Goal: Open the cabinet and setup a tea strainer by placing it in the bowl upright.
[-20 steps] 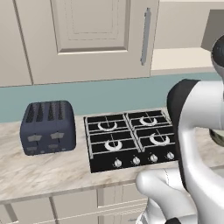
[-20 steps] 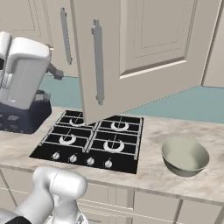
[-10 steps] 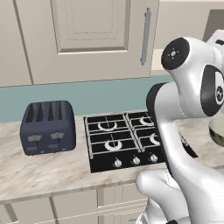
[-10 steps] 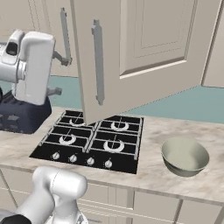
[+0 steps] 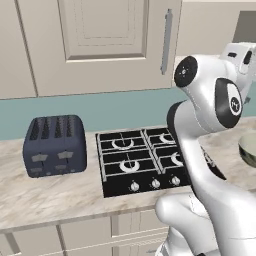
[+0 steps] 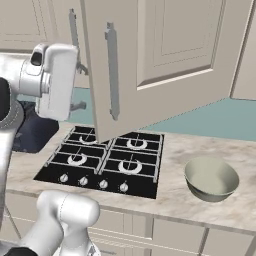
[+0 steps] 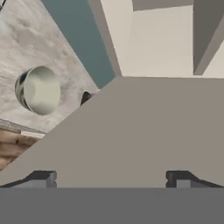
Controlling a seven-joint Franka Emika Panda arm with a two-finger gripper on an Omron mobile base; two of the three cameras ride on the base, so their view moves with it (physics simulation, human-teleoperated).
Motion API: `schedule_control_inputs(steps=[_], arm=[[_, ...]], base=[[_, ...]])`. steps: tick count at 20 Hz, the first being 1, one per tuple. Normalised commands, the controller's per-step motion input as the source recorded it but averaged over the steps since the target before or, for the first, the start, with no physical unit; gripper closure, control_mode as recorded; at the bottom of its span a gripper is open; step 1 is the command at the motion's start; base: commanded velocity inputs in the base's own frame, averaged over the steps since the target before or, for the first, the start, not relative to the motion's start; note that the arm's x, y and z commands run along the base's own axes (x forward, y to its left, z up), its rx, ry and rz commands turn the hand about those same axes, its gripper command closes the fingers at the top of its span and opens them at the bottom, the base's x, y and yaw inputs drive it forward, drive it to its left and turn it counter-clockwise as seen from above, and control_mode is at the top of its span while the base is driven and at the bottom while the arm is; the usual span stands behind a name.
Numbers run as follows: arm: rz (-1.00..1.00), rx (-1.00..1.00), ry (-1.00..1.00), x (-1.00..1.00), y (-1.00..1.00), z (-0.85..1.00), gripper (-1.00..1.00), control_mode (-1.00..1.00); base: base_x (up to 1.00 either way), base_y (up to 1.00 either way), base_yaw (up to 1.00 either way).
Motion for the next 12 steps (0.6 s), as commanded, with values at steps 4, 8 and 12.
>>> schedule_control_inputs(steps=[4, 8, 12], arm=[[-0.04, 0.0, 0.24, 0.55, -0.29, -0.19, -1.0, -1.0], [-0.06, 0.0, 0.21, 0.25, -0.36, -0.04, -1.0, -1.0], [-0.11, 0.0, 0.13, 0.0, -0.55, 0.0, -1.0, -1.0]], base=[[0.0, 0.0, 0.0], [0.0, 0.0, 0.0], [0.0, 0.0, 0.0]])
